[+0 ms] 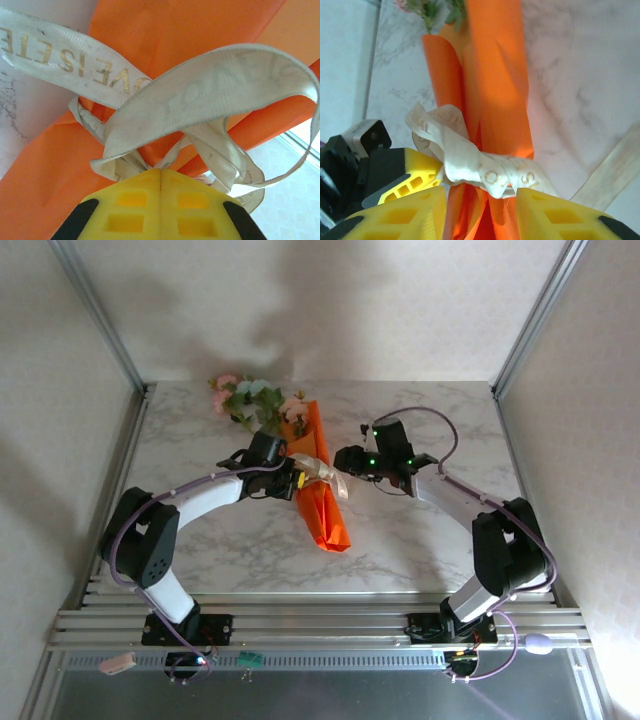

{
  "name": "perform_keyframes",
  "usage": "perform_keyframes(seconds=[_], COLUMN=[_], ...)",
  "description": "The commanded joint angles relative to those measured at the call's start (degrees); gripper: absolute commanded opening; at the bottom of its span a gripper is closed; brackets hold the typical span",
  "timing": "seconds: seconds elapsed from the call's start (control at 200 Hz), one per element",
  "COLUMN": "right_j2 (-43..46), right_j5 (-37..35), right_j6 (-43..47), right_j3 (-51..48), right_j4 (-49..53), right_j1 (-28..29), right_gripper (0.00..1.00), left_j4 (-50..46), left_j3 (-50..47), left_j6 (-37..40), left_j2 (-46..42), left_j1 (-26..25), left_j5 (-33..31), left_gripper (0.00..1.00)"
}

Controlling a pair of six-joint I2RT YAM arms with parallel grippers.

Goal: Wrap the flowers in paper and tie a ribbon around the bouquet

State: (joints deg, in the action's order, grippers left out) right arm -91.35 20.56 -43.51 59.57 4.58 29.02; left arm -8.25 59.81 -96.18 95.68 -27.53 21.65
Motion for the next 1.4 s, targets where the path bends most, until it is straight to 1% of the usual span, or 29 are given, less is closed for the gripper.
perform_keyframes(seconds=[0.0, 0.035, 0.1, 0.175, 0.265, 0.38, 0.445, 0.5, 0.591, 0.701, 0.841, 1.071, 1.316, 1.396], right_j2=[-0.6, -0.3, 0.6, 1.4, 0.7, -0.9, -2.4, -3.5, -3.8, -4.6, -4.9, -5.8, -6.4, -6.6], right_j5=[0.5, -1.0, -3.5, -5.1, -4.3, -4.3, -4.5, -3.6, -4.4, -3.6, -3.4, -3.1, -2.4, -2.4], right_j6=[-26.3, -29.3, -34.0, -39.9, -44.9, -49.8, -49.4, -48.7, -48.2, -48.0, -46.5, -46.2, -45.6, -45.6], right_j3=[-2.6, -3.0, -3.6, -6.1, -7.8, -10.0, -10.3, -9.7, -9.5, -9.9, -9.7, -9.1, -8.7, -8.3], right_j4=[-5.8, -6.9, -6.1, -8.8, -10.8, -16.8, -21.1, -22.6, -22.7, -23.5, -22.0, -22.3, -21.6, -21.8], right_j1=[2.1, 2.7, 2.9, 2.9, 2.9, 3.5, 3.2, 2.7, 2.6, 2.7, 2.3, 2.2, 2.2, 2.2], right_gripper=[0.42, 0.42, 0.41, 0.41, 0.43, 0.44, 0.42, 0.41, 0.41, 0.39, 0.39, 0.3, 0.28, 0.25], left_j4=[-1.9, -2.0, -1.9, -1.9, -1.9, -1.9, -1.9, -1.9, -1.9, -2.1, -2.2, -2.5, -2.5, -2.4], left_j3=[1.1, 1.2, 1.2, 1.4, 1.8, 2.0, 2.1, 2.1, 2.2, 2.3, 2.4, 2.4, 2.4, 2.5], left_j6=[0.7, 0.8, 0.7, 0.8, 0.9, 0.9, 1.0, 1.0, 1.0, 1.1, 1.2, 1.3, 1.3, 1.3], left_j2=[0.5, 0.6, 0.6, 0.8, 1.1, 1.2, 1.3, 1.3, 1.4, 1.4, 1.4, 1.4, 1.3, 1.3], left_j1=[0.5, 0.5, 0.5, 0.5, 0.5, 0.5, 0.5, 0.5, 0.5, 0.5, 0.5, 0.5, 0.5, 0.4], left_j5=[-0.9, -0.9, -0.9, -0.9, -0.9, -0.9, -0.8, -0.8, -0.7, -0.7, -0.8, -0.9, -1.0, -1.0], left_gripper=[0.0, 0.0, 0.0, 0.0, 0.0, 0.0, 0.0, 0.0, 0.0, 0.0, 0.0, 0.0, 0.0, 0.0])
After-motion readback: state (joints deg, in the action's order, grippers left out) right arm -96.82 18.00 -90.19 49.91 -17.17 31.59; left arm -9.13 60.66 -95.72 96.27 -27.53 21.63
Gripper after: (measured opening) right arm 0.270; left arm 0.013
